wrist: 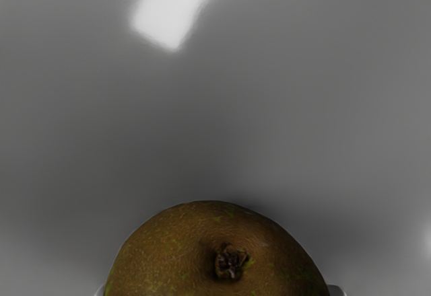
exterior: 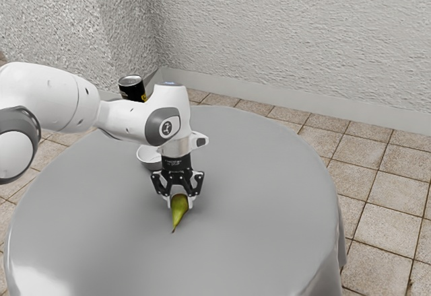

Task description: Place the pear in the bowl.

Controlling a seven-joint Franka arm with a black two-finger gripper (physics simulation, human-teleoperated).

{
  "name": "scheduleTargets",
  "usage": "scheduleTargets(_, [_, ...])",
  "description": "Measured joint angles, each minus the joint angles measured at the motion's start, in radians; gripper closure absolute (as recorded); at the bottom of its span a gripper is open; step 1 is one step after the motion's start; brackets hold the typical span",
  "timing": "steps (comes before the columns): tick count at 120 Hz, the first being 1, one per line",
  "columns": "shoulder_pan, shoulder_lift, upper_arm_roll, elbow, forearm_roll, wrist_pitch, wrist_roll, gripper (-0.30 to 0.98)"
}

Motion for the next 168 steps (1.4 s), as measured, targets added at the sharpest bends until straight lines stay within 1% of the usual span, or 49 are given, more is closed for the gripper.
scheduleTargets(23, [-0.004, -0.025, 0.001, 0.003, 0.012, -0.001, -0.003, 0.47])
scheduleTargets(49, [0.001, -0.041, 0.017, 0.136, 0.1, -0.024, -0.008, 0.52])
scheduleTargets(61, [0.037, -0.04, 0.036, 0.209, 0.132, -0.056, -0.007, 0.54])
scheduleTargets(69, [0.082, -0.035, 0.037, 0.243, 0.148, -0.076, -0.004, 0.54])
scheduleTargets(73, [0.109, -0.029, 0.034, 0.256, 0.151, -0.084, -0.002, 0.54])
scheduleTargets(82, [0.194, 0.0, -0.007, 0.288, 0.157, -0.098, 0.006, 0.54])
scheduleTargets(93, [0.243, 0.059, -0.049, 0.362, 0.161, -0.112, 0.014, 0.54])
scheduleTargets(101, [0.258, 0.09, -0.066, 0.393, 0.163, -0.121, 0.02, 0.54])
scheduleTargets(123, [0.287, 0.122, -0.076, 0.43, 0.165, -0.134, 0.036, 0.56])
scheduleTargets(144, [0.296, 0.176, -0.084, 0.5, 0.166, -0.14, 0.054, 0.57])
scheduleTargets(153, [0.3, 0.18, -0.086, 0.504, 0.166, -0.14, 0.061, 0.54])
scheduleTargets(168, [0.301, 0.183, -0.086, 0.505, 0.155, -0.141, 0.076, 0.35])
